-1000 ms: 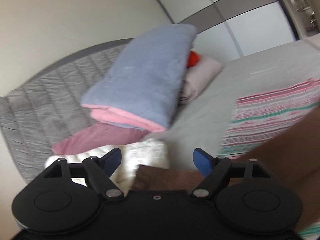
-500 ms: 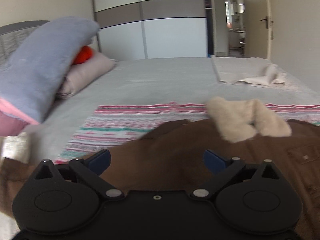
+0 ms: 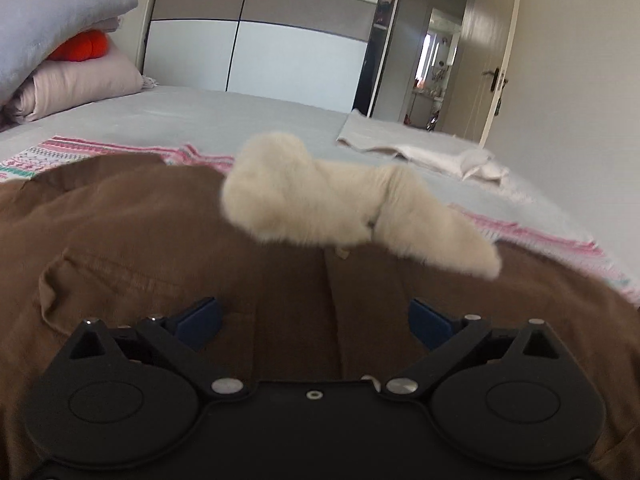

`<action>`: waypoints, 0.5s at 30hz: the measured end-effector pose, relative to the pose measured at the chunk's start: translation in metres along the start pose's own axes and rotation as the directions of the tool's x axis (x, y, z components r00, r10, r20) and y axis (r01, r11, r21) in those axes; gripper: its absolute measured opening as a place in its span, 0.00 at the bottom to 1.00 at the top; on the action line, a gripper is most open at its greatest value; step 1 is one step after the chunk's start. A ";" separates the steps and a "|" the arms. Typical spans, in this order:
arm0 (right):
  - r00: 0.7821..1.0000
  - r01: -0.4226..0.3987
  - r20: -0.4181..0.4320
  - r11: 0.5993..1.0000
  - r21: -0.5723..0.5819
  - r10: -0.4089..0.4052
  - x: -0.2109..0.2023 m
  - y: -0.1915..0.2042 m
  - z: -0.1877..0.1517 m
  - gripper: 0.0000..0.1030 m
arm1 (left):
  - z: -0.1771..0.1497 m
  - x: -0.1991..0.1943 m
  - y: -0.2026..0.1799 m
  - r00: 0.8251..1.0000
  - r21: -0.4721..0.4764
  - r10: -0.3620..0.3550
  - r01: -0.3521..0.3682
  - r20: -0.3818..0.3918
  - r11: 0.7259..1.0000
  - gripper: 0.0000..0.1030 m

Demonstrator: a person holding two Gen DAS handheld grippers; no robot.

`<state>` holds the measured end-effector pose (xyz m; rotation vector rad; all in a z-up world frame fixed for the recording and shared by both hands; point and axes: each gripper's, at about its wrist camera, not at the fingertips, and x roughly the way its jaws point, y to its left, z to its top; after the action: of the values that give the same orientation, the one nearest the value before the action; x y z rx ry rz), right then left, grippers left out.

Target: Fold large clothes

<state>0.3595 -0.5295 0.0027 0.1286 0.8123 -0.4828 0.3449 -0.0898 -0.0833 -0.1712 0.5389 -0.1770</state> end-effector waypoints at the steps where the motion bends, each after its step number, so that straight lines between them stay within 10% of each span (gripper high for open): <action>1: 0.999 0.025 -0.020 0.999 -0.027 -0.025 0.007 0.007 -0.002 0.37 | 0.002 -0.002 0.003 1.000 -0.013 -0.013 0.013 0.005 1.000 1.00; 5: 0.947 0.305 -0.067 0.947 -0.104 -0.313 0.024 -0.008 -0.001 0.37 | 0.001 -0.008 0.022 0.994 -0.119 -0.099 0.104 0.046 0.987 1.00; 8: 0.825 0.535 -0.139 0.836 -0.120 -0.548 0.029 -0.054 0.005 0.39 | 0.002 -0.007 0.025 0.992 -0.146 -0.116 0.122 0.045 0.982 1.00; 12: 0.731 0.677 -0.131 0.736 0.012 -0.670 0.000 -0.099 0.023 0.62 | -0.001 -0.007 0.021 0.993 -0.130 -0.107 0.112 0.043 0.985 1.00; 15: 0.786 0.617 -0.114 0.782 0.088 -0.608 -0.021 -0.114 0.032 0.79 | 0.000 -0.007 0.021 0.993 -0.135 -0.111 0.116 0.044 0.984 1.00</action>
<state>0.3162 -0.6323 0.0481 -0.0126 0.8979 -1.1585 0.3415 -0.0682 -0.0846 -0.3393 0.5055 -0.2479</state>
